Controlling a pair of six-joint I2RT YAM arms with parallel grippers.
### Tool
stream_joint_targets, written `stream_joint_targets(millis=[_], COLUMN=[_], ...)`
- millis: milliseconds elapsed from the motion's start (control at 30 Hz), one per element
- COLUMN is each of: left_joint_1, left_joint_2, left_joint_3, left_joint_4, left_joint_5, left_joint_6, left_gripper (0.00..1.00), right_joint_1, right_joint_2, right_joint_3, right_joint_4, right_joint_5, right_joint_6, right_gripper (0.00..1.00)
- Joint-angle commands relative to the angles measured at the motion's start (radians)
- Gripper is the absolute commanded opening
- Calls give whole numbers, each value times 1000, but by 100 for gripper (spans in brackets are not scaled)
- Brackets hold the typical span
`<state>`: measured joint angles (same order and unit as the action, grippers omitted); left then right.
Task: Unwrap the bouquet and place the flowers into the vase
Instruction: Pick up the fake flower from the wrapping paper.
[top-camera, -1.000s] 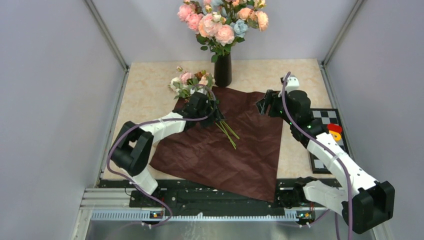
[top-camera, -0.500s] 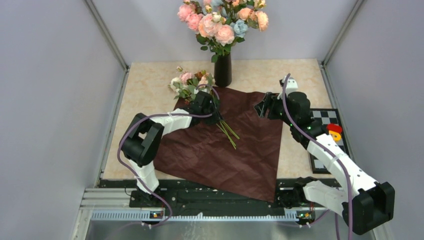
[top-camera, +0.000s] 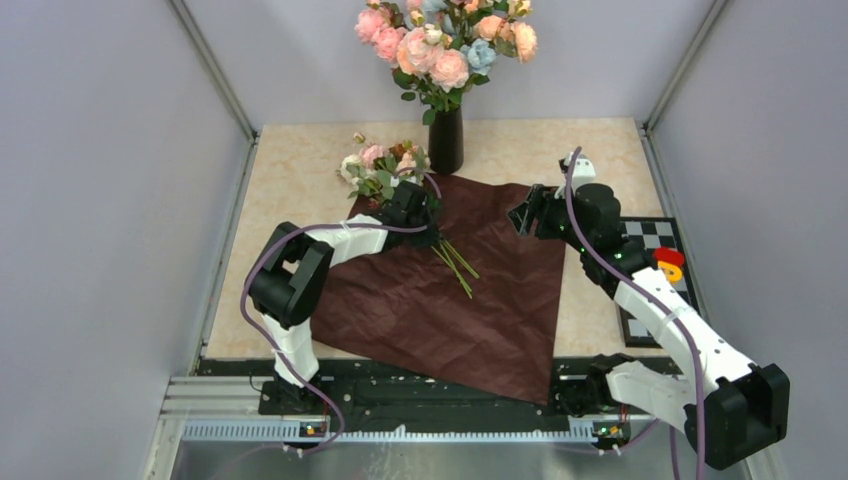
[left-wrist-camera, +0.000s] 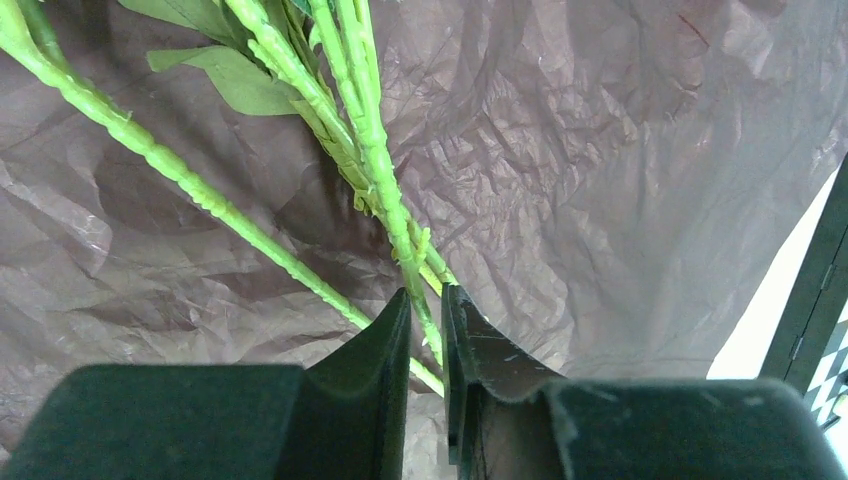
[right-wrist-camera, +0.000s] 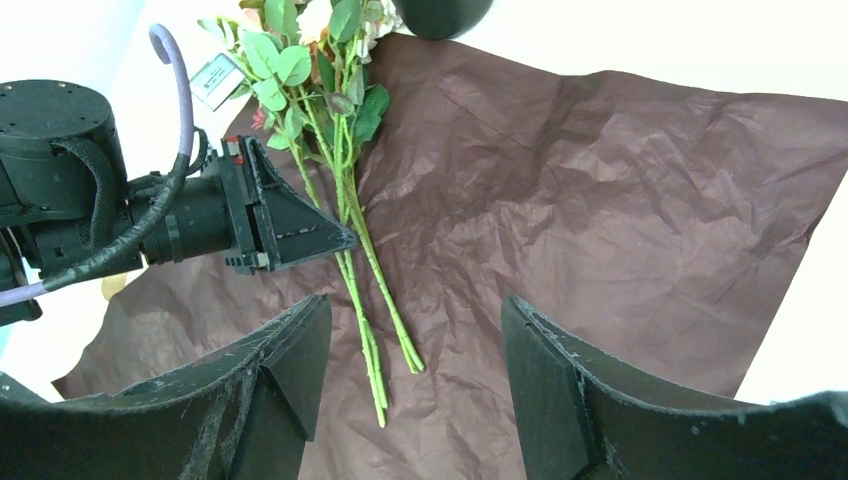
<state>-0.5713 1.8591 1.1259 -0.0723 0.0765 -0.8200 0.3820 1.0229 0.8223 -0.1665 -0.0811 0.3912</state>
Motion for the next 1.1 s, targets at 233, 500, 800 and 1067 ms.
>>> stream_joint_targets(millis=[233,500,800,1067], left_joint_1=[-1,-1,-1,0], left_joint_2=[32,54,65,21], left_joint_3=[52,67,67,41], left_joint_4=[-14,-24,-30,0], left_joint_5=[-29,-29,-24,-24], left_joint_6=[12,7,-4,-33], left_gripper=[17,16,17,0], right_joint_1=[-11,-11,-10,-11], right_joint_2=[-20,-21,-24,-32], right_joint_3=[-8,-9,-13,-15], right_joint_4=[22,18,16,11], right_joint_5=[-10,-8,-5,0], right_joint_6=[15,12,12,12], right_gripper=[64,64,64,64])
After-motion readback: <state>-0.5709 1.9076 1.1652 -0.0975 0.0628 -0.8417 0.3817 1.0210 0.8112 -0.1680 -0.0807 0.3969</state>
